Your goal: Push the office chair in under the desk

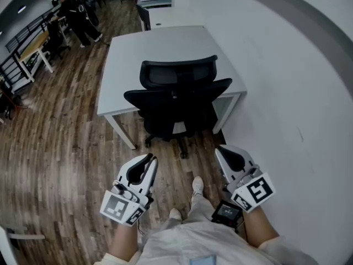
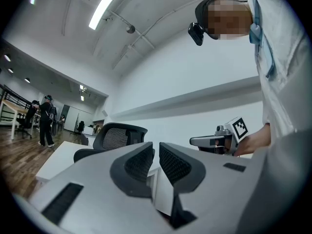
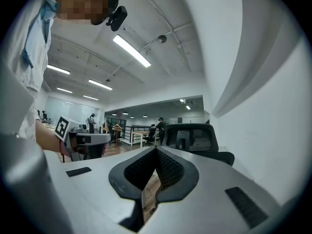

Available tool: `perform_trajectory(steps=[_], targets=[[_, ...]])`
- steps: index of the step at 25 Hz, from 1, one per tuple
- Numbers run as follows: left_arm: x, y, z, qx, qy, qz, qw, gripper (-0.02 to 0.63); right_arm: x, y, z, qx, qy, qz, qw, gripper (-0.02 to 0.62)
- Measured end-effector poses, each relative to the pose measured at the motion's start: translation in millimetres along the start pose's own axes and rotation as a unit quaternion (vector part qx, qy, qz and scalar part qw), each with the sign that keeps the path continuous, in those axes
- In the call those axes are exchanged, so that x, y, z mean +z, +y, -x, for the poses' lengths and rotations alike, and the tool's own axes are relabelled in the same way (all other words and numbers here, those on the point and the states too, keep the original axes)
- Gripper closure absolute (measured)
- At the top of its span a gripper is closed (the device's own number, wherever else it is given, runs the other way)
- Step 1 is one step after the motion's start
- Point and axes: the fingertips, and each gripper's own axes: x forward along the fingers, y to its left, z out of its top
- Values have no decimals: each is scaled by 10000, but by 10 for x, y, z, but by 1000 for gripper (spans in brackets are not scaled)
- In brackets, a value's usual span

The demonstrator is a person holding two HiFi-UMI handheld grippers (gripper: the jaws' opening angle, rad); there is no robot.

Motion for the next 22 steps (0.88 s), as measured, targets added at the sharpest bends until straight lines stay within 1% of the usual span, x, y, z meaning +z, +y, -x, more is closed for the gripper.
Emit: perform_trajectory(steps=[7, 22], targets=[[-15, 44, 1, 64, -27, 36, 10000, 565, -15, 60, -40, 80, 40, -10, 10000, 564], [-80, 179, -114, 63, -8, 134, 9999, 565, -51, -33, -115, -15, 121, -91, 9999, 563]])
